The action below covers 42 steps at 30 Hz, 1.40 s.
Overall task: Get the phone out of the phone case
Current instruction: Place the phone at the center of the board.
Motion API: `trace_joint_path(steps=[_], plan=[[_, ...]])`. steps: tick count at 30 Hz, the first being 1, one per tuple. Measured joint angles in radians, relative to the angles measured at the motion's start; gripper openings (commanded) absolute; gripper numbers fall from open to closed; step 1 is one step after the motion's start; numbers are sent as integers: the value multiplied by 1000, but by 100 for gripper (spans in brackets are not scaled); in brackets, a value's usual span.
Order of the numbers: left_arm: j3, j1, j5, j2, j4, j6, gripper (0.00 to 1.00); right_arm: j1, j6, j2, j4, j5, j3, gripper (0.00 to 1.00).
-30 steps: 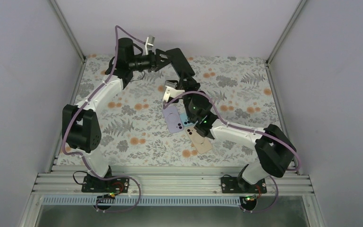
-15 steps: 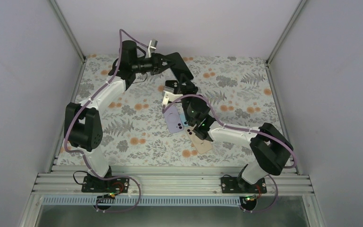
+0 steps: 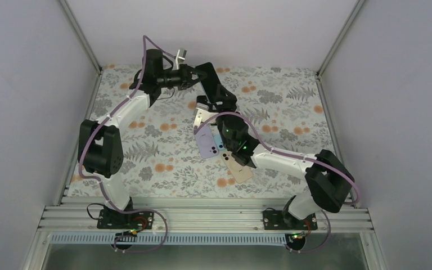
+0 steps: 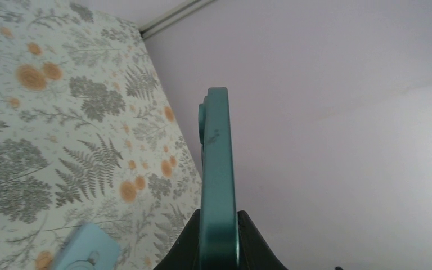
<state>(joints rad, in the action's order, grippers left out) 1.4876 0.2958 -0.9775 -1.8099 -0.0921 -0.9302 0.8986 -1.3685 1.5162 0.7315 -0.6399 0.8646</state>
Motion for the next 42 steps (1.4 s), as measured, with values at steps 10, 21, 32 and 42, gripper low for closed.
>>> trace_joint_path(steps=[10, 21, 32, 42], plan=[[-4, -31, 26, -6, 20, 86, 2, 4, 374, -19, -549, 171, 198, 99], [-43, -44, -31, 2, -4, 213, 2, -50, 717, -21, -1003, 545, 422, 99], [-84, -52, -143, 31, -12, 383, 2, -379, 1006, -39, -1170, 1075, 563, 92], [-93, -13, -251, 93, 1, 536, 2, -603, 1238, 16, -1235, 1492, 563, 67]])
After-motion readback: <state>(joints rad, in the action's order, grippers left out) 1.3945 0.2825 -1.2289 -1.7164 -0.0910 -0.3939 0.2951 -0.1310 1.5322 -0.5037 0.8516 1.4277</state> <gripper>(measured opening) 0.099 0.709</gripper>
